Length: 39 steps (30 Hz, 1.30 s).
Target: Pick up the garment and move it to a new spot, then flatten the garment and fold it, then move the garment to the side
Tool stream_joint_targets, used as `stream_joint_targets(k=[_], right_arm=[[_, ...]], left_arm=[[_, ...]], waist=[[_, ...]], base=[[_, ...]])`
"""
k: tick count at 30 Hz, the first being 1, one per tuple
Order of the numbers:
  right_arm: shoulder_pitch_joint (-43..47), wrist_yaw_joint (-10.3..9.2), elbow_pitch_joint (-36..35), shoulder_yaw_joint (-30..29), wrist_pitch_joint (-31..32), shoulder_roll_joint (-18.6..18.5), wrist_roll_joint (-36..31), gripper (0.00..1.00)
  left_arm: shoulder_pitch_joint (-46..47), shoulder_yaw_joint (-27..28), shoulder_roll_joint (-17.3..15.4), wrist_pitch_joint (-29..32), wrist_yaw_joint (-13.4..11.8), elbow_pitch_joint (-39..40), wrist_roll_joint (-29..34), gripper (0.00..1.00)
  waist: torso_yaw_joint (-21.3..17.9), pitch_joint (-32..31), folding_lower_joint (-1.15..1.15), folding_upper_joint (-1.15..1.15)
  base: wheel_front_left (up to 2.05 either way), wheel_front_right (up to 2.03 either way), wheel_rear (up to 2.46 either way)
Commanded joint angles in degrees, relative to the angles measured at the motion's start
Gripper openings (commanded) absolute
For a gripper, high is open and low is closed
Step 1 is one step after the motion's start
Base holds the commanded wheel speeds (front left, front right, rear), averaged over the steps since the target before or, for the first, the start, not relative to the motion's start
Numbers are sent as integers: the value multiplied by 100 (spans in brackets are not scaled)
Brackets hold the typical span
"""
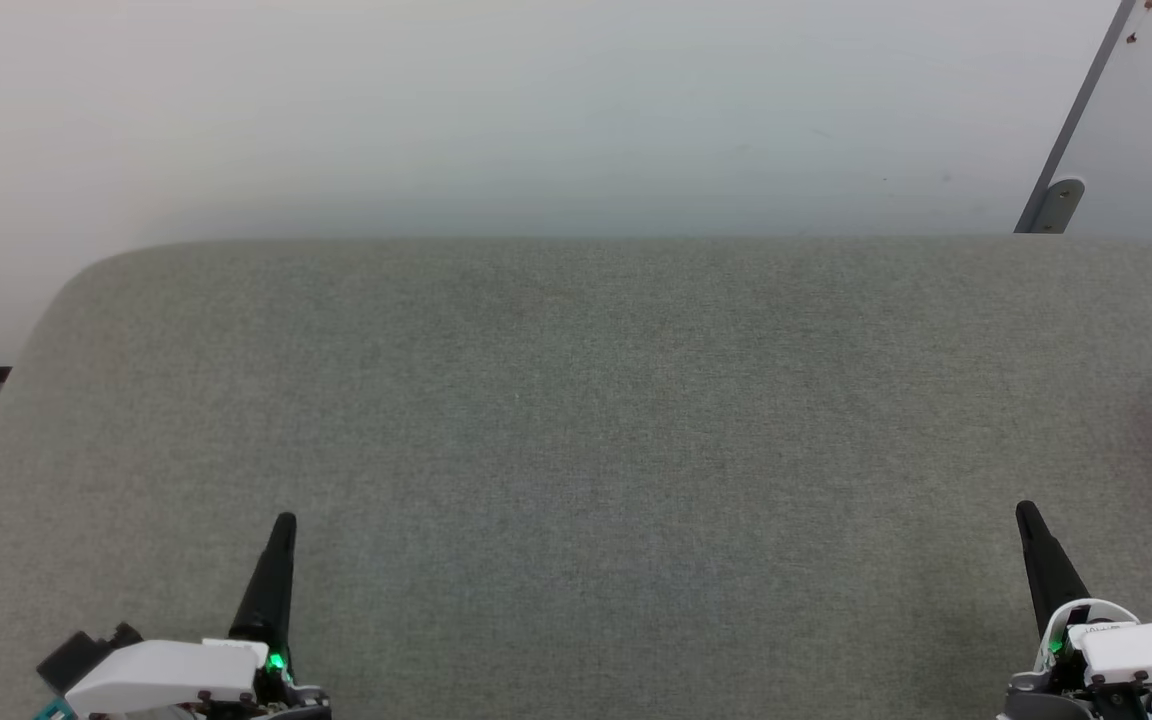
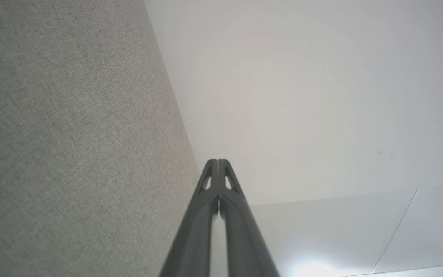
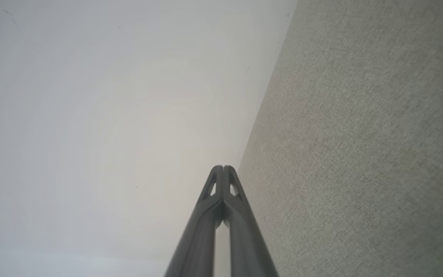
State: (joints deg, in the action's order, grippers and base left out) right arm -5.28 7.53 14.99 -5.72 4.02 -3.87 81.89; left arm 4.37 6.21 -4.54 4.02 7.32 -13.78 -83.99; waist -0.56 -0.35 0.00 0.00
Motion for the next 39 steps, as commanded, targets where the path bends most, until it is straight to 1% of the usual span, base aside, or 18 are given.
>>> stream_joint_targets(k=[1,26,39], right_arm=[[-83,-6,-46,-31,27,16,136,0],[-124,-8,-116,-92,272,118,1086,0],[-101,-8,-106,-89,271,113,1063,0]], left_arm=[[79,24,7,24,25,10,-120,0],[223,44,185,276,30,-33,-863,0],[216,42,178,271,30,-31,-849,0]], waist=[[4,3,0,0],[56,52,0,0],[56,52,0,0]], base=[[0,0,0],[0,0,0],[0,0,0]])
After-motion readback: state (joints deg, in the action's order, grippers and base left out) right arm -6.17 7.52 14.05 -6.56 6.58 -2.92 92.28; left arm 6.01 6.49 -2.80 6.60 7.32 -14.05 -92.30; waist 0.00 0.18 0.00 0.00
